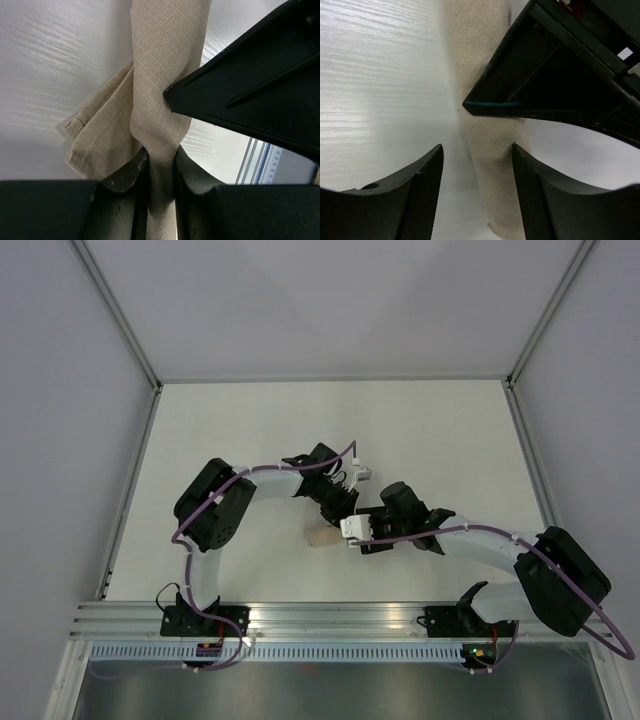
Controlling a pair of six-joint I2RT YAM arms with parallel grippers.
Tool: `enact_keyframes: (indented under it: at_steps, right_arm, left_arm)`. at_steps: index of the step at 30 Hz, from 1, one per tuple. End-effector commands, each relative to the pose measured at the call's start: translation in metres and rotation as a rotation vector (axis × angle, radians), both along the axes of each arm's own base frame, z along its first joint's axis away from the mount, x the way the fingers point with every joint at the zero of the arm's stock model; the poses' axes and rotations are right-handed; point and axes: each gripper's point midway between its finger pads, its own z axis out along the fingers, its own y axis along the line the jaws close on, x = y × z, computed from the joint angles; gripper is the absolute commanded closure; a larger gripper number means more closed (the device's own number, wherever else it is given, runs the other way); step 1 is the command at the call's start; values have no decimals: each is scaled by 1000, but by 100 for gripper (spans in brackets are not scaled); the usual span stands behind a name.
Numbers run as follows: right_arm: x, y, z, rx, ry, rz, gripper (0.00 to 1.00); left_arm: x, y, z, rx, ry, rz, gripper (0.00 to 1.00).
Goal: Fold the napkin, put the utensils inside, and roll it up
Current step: Roll the napkin with the utensil
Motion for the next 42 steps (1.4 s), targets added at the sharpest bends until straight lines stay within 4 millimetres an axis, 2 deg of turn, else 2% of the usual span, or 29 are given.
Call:
enact_keyframes:
  at_steps: [1,4,5,6,8,11,14,20,22,23,24,27,29,32,35,36,37,38,39,40,41,42]
  right_arm:
    - [11,-2,-7,-35,-47,-17,39]
    - [12,-5,-11,-59,-47,-18,50]
    - [12,-6,-12,-63,-46,-17,54]
    - [12,-7,-12,-66,-44,-20,62]
    - [10,-9,-15,-81,-33,-19,65]
    - [8,-11,-16,-102,-15,-21,71]
    - [5,-14,-17,-124,21,-26,75]
    - [2,-12,-16,-142,107,-65,78]
    - [-2,-14,-20,-159,150,-87,79]
    - [0,-12,-18,-157,155,-94,80]
    - [-1,-13,-21,-167,176,-104,80]
    - [-3,-14,-27,-196,236,-148,81]
    - [-3,-15,-29,-211,267,-176,82]
    - [-5,-15,-33,-227,314,-201,83]
    - [-6,-13,-34,-225,362,-229,83]
    - [-8,-14,-36,-231,383,-245,83]
    - [-8,-14,-36,-234,398,-252,83]
    - [-6,-10,-34,-222,406,-256,84]
    - [-6,-10,-35,-223,424,-264,84]
    - [-7,-11,-34,-222,446,-281,84]
    - [-4,-7,-32,-214,452,-287,83]
    - [-6,-6,-34,-211,480,-287,84]
  left_arm:
    - [-12,17,-25,101,45,-23,74]
    - [-9,17,-21,90,43,-24,69]
    - [-8,17,-19,88,41,-22,64]
    - [-5,16,-16,78,40,-19,61]
    - [-2,15,-9,63,28,-16,51]
    - [9,15,1,52,-12,4,42]
    - [29,19,9,63,-84,58,41]
    - [88,45,40,95,-318,274,37]
    - [103,55,60,81,-375,351,37]
    - [114,63,63,98,-420,406,37]
    - [123,72,77,101,-472,451,37]
    - [140,97,93,157,-516,632,37]
    - [143,115,108,190,-528,773,38]
    - [134,146,120,231,-464,1037,37]
    - [106,170,117,215,-344,1260,36]
    - [98,171,118,168,-286,1344,35]
    - [83,180,99,189,-258,1378,34]
    - [74,183,110,145,-282,1427,34]
    - [67,183,108,129,-274,1454,34]
    - [57,187,95,131,-242,1497,34]
    - [54,189,99,104,-255,1534,33]
    - [47,182,97,87,-233,1542,33]
